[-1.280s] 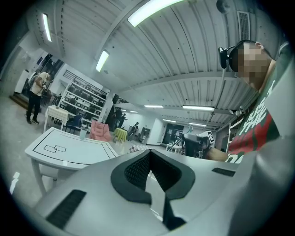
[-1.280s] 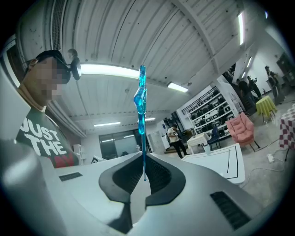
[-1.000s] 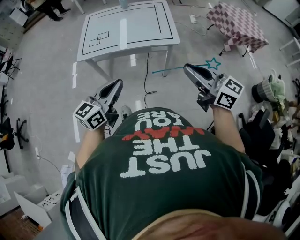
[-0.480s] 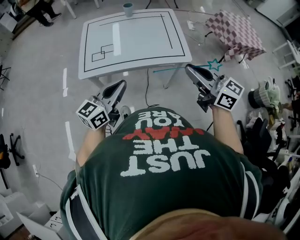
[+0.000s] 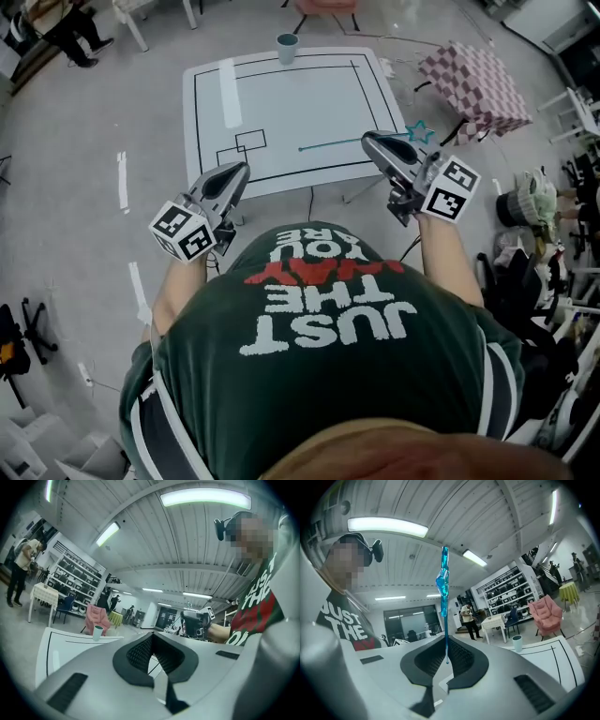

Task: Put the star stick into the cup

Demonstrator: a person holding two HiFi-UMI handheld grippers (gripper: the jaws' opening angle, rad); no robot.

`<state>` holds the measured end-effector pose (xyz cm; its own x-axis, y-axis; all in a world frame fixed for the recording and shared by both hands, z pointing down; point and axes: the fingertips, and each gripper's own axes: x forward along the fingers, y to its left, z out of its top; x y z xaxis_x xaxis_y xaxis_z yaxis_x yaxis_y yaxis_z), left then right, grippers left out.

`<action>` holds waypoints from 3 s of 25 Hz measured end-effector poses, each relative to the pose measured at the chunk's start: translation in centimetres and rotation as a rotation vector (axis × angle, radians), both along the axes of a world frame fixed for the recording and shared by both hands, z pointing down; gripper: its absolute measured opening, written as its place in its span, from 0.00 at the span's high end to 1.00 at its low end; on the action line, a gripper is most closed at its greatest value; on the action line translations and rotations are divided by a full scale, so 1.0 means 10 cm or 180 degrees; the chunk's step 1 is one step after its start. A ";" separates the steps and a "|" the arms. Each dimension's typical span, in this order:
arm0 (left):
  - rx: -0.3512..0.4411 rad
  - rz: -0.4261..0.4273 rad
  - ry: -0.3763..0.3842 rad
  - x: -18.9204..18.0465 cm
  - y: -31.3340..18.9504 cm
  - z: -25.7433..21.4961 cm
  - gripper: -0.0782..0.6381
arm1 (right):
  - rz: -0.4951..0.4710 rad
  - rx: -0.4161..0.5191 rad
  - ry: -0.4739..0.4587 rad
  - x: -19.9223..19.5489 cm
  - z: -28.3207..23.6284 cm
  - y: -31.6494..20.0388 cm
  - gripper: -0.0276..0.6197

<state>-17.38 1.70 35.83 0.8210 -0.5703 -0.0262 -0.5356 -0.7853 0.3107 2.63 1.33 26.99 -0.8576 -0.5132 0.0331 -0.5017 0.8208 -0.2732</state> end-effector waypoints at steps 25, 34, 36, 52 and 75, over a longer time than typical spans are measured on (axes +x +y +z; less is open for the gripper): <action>-0.0128 -0.0087 -0.0072 -0.16 -1.36 0.27 0.88 | -0.0137 -0.0210 0.0126 -0.16 0.23 -1.61 0.89; -0.0308 -0.0774 -0.0078 0.78 -2.30 0.37 0.88 | -0.0794 -0.0280 -0.0096 0.69 0.39 -2.80 0.89; -0.0377 -0.0829 -0.0129 1.04 -2.48 0.38 0.88 | -0.0901 -0.0266 -0.0159 0.90 0.43 -3.00 0.89; -0.0415 -0.0442 -0.0217 0.73 -3.09 0.87 0.88 | -0.0388 -0.0488 0.0021 0.56 0.95 -3.42 0.89; -0.0098 -0.0448 -0.0392 0.49 -4.87 1.14 0.88 | -0.0333 0.0086 0.0819 0.05 1.04 -5.51 0.89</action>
